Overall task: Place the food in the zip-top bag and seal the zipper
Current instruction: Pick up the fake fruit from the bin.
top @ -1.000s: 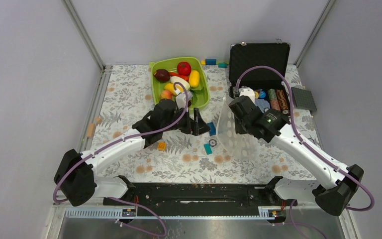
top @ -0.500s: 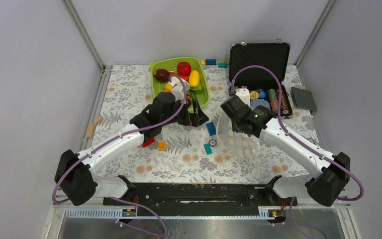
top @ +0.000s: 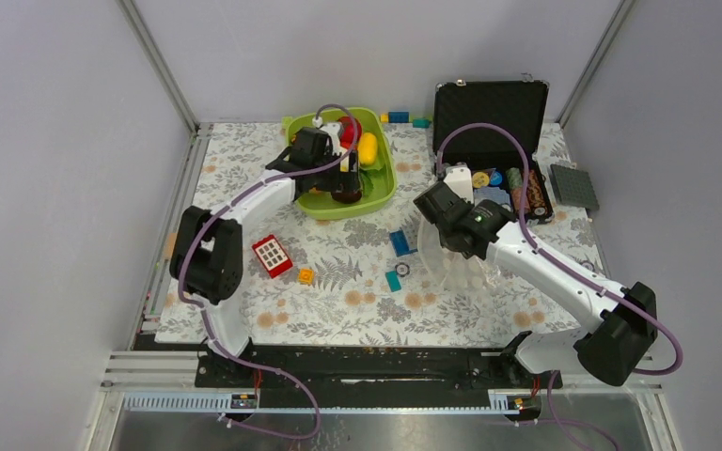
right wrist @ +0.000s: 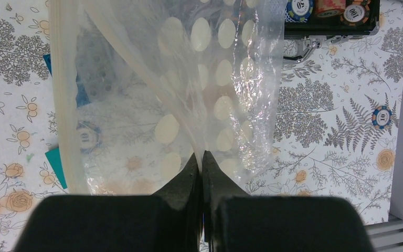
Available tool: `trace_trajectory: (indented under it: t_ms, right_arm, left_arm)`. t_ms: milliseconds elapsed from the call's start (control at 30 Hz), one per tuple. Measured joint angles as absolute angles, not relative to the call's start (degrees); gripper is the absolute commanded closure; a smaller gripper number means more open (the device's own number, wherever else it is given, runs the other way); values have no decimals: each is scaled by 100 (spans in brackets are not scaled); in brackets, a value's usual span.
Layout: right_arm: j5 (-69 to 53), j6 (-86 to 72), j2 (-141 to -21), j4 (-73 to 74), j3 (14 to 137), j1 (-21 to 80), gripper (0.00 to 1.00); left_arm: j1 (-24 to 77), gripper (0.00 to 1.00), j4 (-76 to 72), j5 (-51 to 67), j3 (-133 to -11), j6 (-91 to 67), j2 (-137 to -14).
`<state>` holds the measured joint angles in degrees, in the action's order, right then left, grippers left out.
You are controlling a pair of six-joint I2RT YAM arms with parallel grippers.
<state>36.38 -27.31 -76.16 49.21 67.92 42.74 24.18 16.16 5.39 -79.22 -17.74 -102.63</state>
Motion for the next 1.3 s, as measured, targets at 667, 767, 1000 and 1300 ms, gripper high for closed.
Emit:
trace_trajectory:
  t_ms: [667,767,1000,1300]
  right_arm:
    - [3489,-2657,-7612,4563,6528,4274,100]
    - [3489,-2644,-7612,4543,6488,4274,100]
    - [3489,-2635,-7612,4519,6455,4274,100]
    - [3492,-2635,-7612,4447,6429,4274,100]
  left_arm:
    - [1879,1,2753,2082,-9498,47,-12285]
    - [1909,1,2893,2053,-9666,67,-12451]
    - [2003,1,3118,1815,-10033,106,-12737]
    - [2082,6,3155,1533,-10381,-1,-12973]
